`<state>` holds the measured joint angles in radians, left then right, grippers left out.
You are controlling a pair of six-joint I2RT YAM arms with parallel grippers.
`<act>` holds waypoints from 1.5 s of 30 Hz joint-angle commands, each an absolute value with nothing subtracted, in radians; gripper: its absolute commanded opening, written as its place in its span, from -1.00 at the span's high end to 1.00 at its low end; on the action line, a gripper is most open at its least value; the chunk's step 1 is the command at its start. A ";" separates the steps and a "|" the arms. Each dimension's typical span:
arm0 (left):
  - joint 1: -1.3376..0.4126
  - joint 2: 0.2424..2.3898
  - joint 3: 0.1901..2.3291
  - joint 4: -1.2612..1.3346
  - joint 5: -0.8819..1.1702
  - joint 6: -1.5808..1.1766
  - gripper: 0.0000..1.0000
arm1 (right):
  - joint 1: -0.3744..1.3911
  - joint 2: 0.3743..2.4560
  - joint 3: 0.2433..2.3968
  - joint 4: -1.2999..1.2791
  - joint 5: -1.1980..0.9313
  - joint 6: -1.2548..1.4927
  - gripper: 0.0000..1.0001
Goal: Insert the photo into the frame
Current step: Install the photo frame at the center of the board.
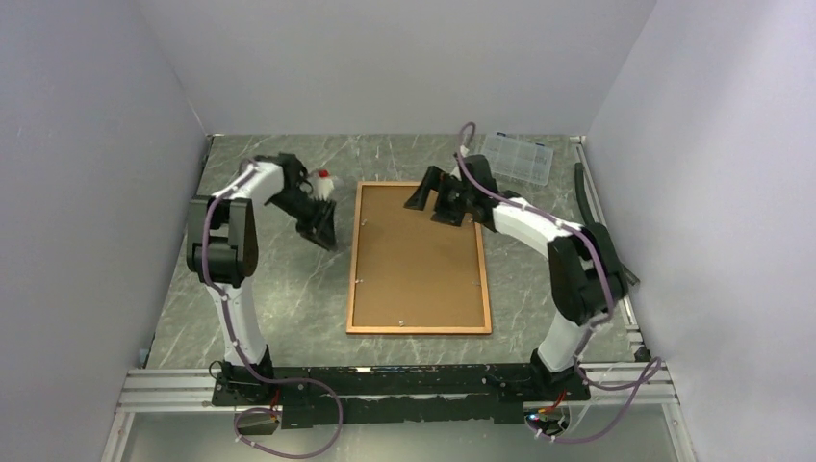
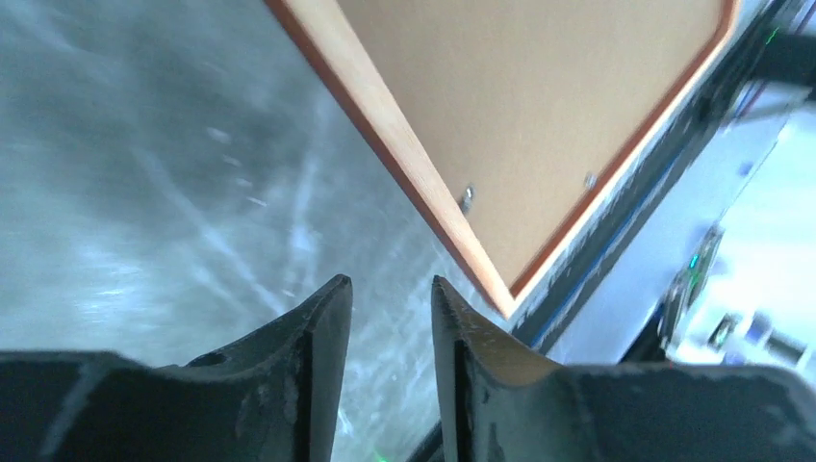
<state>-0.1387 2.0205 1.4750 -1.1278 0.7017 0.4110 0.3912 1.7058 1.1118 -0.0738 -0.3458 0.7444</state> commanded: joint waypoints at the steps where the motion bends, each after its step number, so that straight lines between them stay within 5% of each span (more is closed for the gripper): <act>1: -0.074 2.112 1.588 -1.079 0.869 0.298 0.08 | 0.455 1.831 1.253 -0.003 -0.356 0.802 -0.95; 4: -0.080 2.174 1.602 -1.008 0.946 0.227 -0.09 | 0.500 1.924 1.345 -0.003 -0.357 0.829 -0.93; 10: -0.085 2.257 1.623 -0.977 0.996 0.200 -0.11 | 0.546 2.068 1.442 0.055 -0.383 0.889 -0.88; 24: -0.085 2.306 1.599 -0.967 0.969 0.222 0.50 | 0.602 2.255 1.569 0.117 -0.426 1.010 -0.67; 45: -0.085 2.288 1.551 -0.956 0.957 0.238 0.60 | 0.627 2.311 1.634 0.090 -0.410 1.022 -0.56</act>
